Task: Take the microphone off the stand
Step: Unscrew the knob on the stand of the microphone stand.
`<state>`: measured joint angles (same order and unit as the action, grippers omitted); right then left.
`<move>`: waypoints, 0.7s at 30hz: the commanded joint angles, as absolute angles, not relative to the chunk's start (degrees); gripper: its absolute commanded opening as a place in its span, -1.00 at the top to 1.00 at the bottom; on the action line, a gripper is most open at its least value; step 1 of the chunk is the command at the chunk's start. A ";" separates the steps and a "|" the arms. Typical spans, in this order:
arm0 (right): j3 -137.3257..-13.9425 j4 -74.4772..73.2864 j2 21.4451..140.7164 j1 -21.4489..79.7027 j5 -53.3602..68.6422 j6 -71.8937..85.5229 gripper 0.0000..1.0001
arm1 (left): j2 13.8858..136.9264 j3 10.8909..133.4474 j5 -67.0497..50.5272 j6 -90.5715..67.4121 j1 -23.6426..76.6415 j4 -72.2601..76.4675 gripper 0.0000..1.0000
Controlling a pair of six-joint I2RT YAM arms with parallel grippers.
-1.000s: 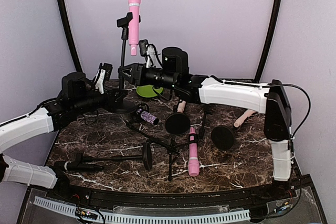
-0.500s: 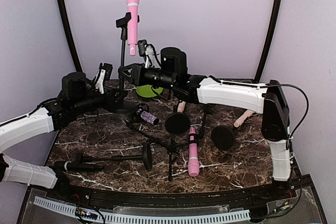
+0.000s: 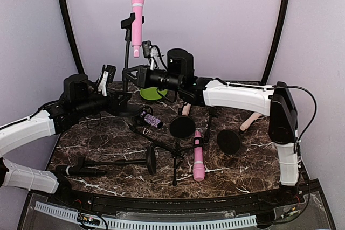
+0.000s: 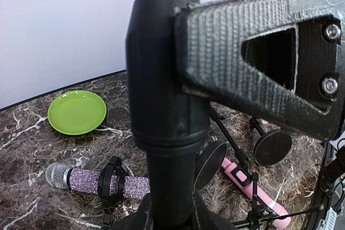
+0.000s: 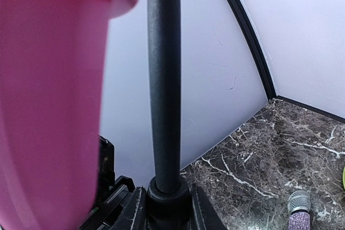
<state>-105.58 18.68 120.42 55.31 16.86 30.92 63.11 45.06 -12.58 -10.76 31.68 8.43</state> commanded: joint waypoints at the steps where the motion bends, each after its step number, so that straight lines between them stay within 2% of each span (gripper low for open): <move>1: -102.33 24.21 118.24 54.27 21.46 30.75 0.83 | 61.17 48.33 -17.28 -10.17 31.90 15.43 1.00; 5: -99.73 28.07 116.34 53.09 29.54 29.78 0.84 | 60.95 47.98 -23.11 -10.06 31.90 17.96 1.00; 12: -97.50 31.16 113.58 52.01 46.54 29.15 0.85 | 61.79 47.58 -41.72 -11.62 31.88 24.93 1.00; 21: -96.68 29.97 111.40 51.94 53.95 28.98 0.82 | 63.00 48.34 -47.16 -12.03 31.90 25.66 1.00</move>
